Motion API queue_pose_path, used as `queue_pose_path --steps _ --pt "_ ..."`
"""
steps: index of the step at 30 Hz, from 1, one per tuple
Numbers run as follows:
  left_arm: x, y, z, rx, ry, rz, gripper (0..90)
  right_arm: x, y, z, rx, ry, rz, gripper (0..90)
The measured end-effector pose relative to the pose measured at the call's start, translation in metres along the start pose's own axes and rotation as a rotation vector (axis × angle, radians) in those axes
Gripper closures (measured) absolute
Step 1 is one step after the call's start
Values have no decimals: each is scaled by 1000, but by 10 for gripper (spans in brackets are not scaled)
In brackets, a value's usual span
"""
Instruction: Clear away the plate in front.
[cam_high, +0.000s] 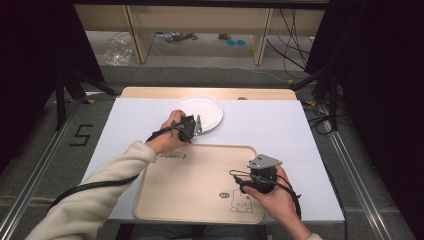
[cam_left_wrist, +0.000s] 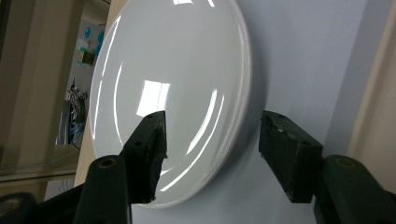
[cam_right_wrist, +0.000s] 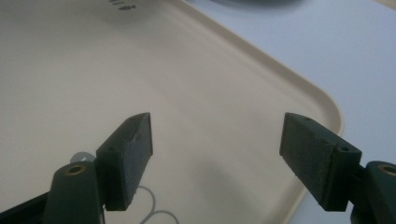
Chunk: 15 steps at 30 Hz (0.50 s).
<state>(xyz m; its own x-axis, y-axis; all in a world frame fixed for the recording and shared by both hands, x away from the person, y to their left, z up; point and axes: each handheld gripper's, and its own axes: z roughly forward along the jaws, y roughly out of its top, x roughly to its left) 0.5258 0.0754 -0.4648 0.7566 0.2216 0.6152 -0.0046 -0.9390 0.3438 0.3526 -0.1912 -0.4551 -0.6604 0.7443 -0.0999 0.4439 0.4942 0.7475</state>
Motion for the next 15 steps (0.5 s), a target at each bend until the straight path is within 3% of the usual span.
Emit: queue_pose_path --steps 2,3,15 --pt "-1 0 3 8 2 18 437 0 0 0 4 1 5 267" --pt "-2 1 6 31 6 47 448 0 0 0 6 1 6 267" --pt "-2 2 16 47 -7 55 506 0 0 0 7 1 7 268"
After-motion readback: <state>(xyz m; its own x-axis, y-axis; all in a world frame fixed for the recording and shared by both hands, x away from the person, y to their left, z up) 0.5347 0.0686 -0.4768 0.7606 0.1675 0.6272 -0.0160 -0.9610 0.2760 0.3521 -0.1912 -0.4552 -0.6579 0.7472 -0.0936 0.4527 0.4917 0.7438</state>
